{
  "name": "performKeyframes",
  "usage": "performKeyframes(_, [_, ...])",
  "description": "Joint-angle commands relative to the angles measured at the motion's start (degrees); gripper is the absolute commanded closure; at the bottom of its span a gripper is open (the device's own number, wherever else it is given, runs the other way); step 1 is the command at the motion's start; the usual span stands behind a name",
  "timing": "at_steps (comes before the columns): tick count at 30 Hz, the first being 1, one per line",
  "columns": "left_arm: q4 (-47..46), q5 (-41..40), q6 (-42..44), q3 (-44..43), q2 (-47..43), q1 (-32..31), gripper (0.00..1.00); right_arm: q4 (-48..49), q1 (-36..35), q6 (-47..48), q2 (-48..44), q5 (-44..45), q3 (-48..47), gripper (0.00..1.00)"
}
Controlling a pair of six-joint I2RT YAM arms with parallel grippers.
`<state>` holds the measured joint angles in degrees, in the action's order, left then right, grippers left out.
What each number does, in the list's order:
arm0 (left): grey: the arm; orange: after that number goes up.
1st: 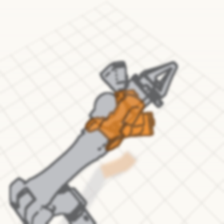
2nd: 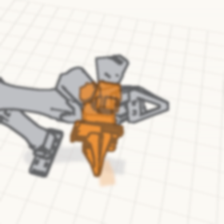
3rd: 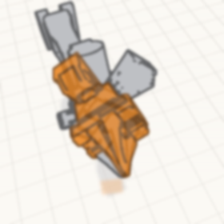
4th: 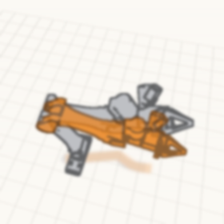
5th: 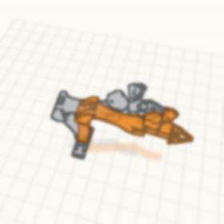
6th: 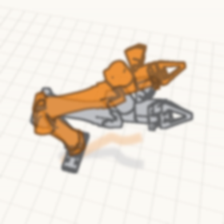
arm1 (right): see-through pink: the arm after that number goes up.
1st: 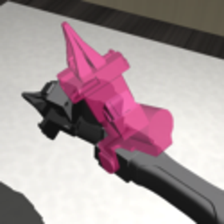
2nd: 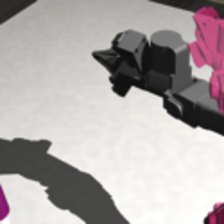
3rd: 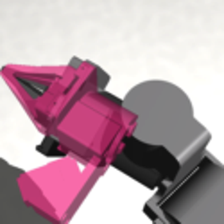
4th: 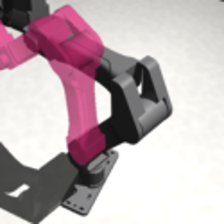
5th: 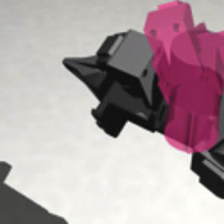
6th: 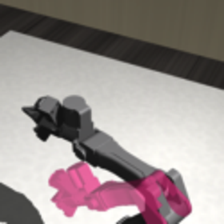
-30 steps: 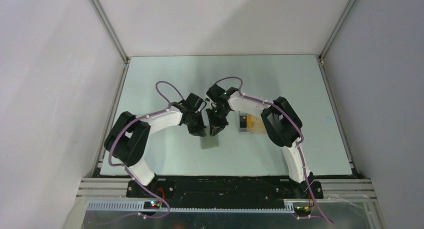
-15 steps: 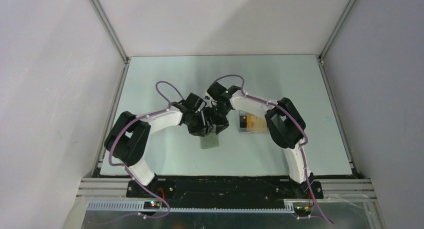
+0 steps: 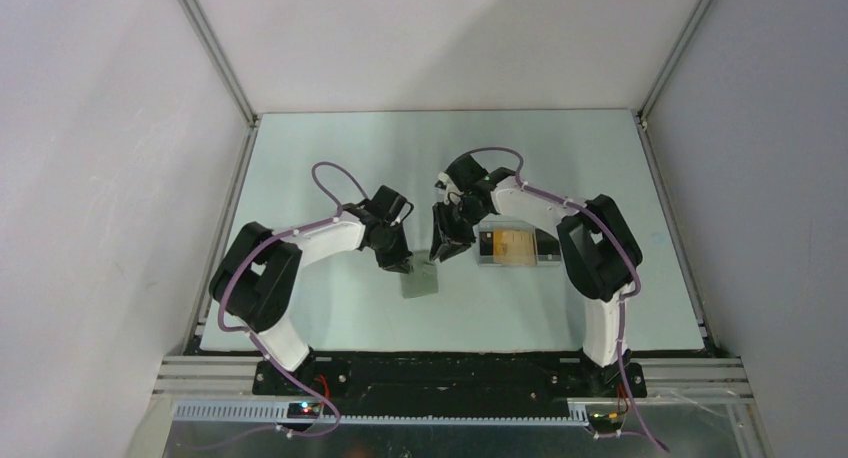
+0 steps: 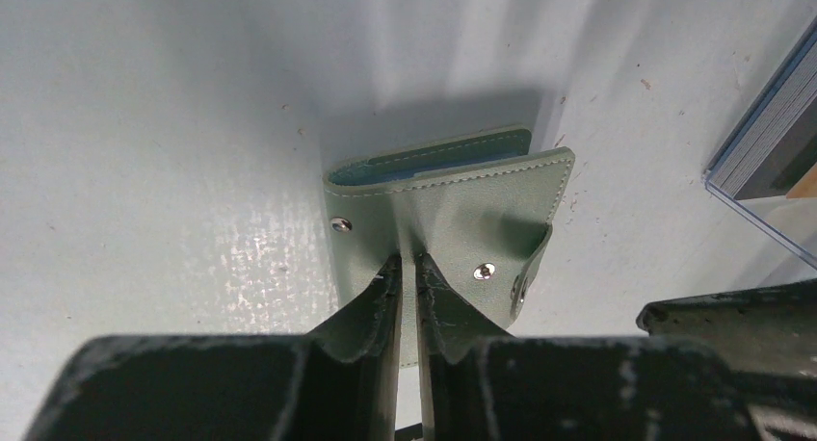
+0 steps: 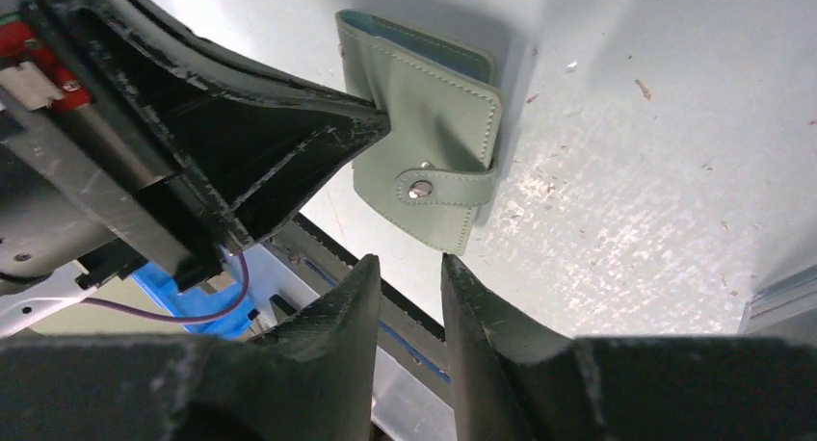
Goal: Put the credit cards into the card holder
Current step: Close the card holder at the center of the board.
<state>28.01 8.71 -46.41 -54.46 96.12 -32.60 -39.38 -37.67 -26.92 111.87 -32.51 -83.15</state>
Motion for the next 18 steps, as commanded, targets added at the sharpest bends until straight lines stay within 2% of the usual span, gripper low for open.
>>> performKeyframes(1, [-1.93,-1.13,0.37,0.85,3.66,-0.87,0.85,2.04,0.14,-0.32,1.88,-3.87,0.47,0.70])
performKeyframes(3, [-1.91,-1.16,0.32,0.86,3.50,-0.88,0.85,2.61,-0.14,-0.51,2.94,-4.52,0.53,0.79])
performKeyframes(7, [-1.93,-1.13,0.36,0.90,3.70,-0.85,0.85,3.43,-0.82,-0.96,4.35,-4.83,0.54,0.86])
performKeyframes(18, [-1.97,-0.98,0.42,0.82,3.91,-0.87,0.86,4.56,-1.35,-1.44,7.35,-4.43,0.52,0.88])
